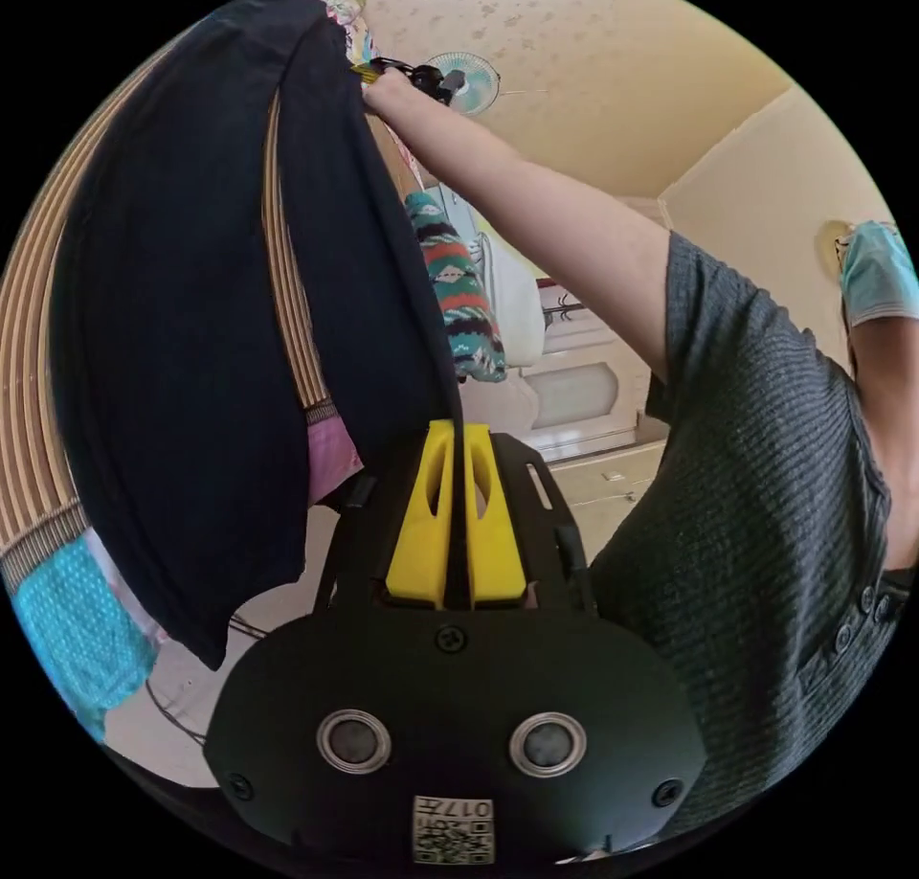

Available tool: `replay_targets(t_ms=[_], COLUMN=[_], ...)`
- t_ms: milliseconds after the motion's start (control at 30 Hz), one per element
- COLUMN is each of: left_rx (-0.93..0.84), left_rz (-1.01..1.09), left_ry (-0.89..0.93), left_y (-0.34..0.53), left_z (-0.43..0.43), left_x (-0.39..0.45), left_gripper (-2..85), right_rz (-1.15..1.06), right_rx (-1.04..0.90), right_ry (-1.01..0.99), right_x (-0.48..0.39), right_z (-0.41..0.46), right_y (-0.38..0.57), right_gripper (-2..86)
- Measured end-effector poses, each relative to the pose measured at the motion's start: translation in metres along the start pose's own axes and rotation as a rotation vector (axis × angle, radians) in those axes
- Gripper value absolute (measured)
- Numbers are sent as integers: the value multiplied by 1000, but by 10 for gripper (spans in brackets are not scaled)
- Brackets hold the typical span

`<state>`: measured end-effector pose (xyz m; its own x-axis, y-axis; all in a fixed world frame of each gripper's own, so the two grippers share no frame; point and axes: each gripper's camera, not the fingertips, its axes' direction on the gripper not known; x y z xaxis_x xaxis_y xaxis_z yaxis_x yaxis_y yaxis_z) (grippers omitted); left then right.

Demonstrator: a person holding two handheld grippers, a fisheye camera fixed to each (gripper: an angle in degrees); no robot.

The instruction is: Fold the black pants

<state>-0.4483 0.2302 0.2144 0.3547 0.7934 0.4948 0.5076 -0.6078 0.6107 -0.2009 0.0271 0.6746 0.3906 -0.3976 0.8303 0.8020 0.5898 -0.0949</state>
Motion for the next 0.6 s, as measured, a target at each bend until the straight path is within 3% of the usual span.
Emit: replay_targets(t_ms=[100,167,300,400,467,600], left_rx=[101,170,211,186,160,149], left_rz=[-22,-42,-88,-137,-185,-230], left_ry=[76,125,77,-33,-149,-201], left_y=[13,25,38,41,42,40], left_z=[-40,-64,-82,-86,-90,-99], left_x=[-9,-13,-13,-12,-12,-14], left_gripper=[-9,-9,-9,-9,-9,-9], right_rz=[-271,-374,-433,-376,-331,-262], right_rx=[94,133,30,-120,-129,-102], right_ry=[172,176,-91,-281,-374,-470], right_x=[-108,-162,-234,-234,-218,-164], right_z=[-16,-20,10,50,54,21], right_y=[-4,-2,-4,-3,6,51], right_gripper=[15,15,20,27,31,61])
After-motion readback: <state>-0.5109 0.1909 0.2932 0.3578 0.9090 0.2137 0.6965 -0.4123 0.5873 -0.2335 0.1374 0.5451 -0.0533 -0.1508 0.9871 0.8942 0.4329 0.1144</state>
